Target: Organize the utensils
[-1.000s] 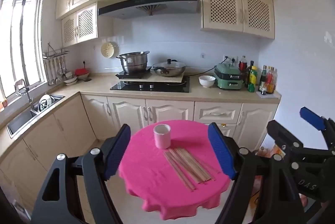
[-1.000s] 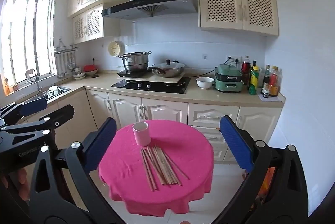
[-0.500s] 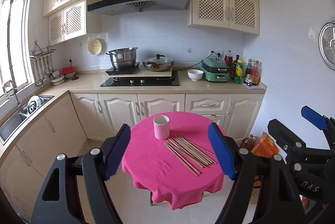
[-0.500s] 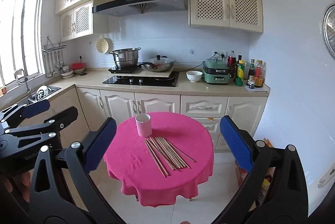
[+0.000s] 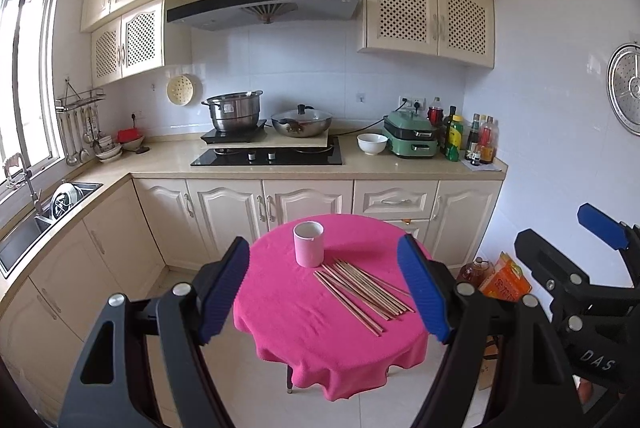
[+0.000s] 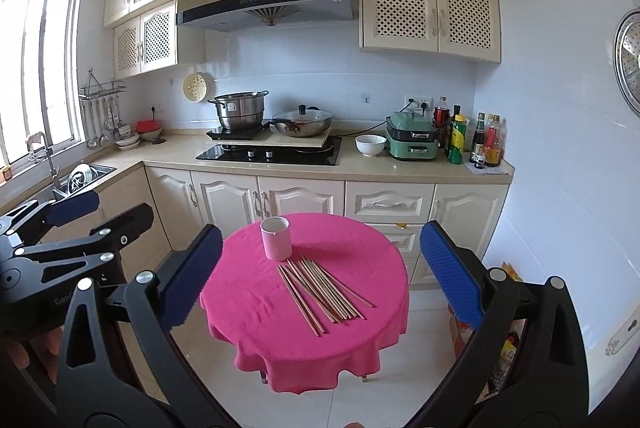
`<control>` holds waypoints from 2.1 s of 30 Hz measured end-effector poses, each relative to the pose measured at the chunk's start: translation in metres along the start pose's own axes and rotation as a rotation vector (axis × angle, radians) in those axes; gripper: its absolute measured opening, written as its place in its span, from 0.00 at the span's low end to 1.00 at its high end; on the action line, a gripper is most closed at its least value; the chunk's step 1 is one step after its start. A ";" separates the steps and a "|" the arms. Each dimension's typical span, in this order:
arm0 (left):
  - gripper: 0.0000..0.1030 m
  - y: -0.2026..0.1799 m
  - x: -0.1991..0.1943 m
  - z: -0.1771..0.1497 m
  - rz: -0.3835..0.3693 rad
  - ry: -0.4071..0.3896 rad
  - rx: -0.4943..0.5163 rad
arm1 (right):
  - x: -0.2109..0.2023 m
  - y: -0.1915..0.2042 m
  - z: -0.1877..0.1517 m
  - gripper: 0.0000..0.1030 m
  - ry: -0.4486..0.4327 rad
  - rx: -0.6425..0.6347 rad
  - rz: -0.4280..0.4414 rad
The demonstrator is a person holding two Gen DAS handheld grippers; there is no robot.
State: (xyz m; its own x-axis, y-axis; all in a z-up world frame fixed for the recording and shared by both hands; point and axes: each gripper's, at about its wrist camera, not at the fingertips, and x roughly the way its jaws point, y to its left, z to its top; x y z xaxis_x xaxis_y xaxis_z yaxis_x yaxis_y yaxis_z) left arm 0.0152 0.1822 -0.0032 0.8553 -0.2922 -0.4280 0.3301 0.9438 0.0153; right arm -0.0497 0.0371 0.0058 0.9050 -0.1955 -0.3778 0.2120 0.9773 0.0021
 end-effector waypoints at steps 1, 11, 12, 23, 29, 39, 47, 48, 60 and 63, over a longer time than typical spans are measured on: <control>0.73 -0.004 0.002 -0.001 0.001 -0.002 -0.001 | 0.000 0.000 0.001 0.94 0.000 -0.002 -0.001; 0.73 -0.002 0.003 0.000 0.002 0.005 0.006 | 0.002 0.003 0.000 0.94 0.014 0.004 0.003; 0.73 -0.001 0.003 0.000 0.002 0.006 0.005 | 0.002 0.002 0.000 0.94 0.015 0.003 0.003; 0.73 0.000 0.009 0.005 -0.006 0.014 0.007 | 0.005 0.002 0.004 0.94 0.024 0.003 0.002; 0.73 0.003 0.015 0.003 -0.008 0.018 0.007 | 0.009 0.004 0.006 0.94 0.029 0.003 -0.001; 0.73 0.006 0.032 0.001 -0.007 0.031 0.003 | 0.025 0.014 0.010 0.94 0.042 -0.008 -0.008; 0.73 0.015 0.048 0.001 -0.008 0.042 0.006 | 0.044 0.020 0.010 0.94 0.056 -0.004 -0.015; 0.73 0.016 0.050 0.000 -0.008 0.043 0.006 | 0.047 0.022 0.010 0.94 0.056 -0.005 -0.014; 0.73 0.033 0.086 0.007 0.002 0.067 -0.016 | 0.088 0.031 0.013 0.94 0.092 -0.030 -0.002; 0.73 0.036 0.099 0.009 0.008 0.076 -0.029 | 0.102 0.029 0.014 0.94 0.096 -0.038 0.002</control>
State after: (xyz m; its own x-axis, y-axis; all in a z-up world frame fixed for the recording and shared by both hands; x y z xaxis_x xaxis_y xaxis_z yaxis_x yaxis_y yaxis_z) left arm 0.1159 0.1859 -0.0370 0.8247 -0.2735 -0.4949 0.3108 0.9504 -0.0073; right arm 0.0542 0.0446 -0.0196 0.8655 -0.1862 -0.4651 0.1942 0.9805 -0.0311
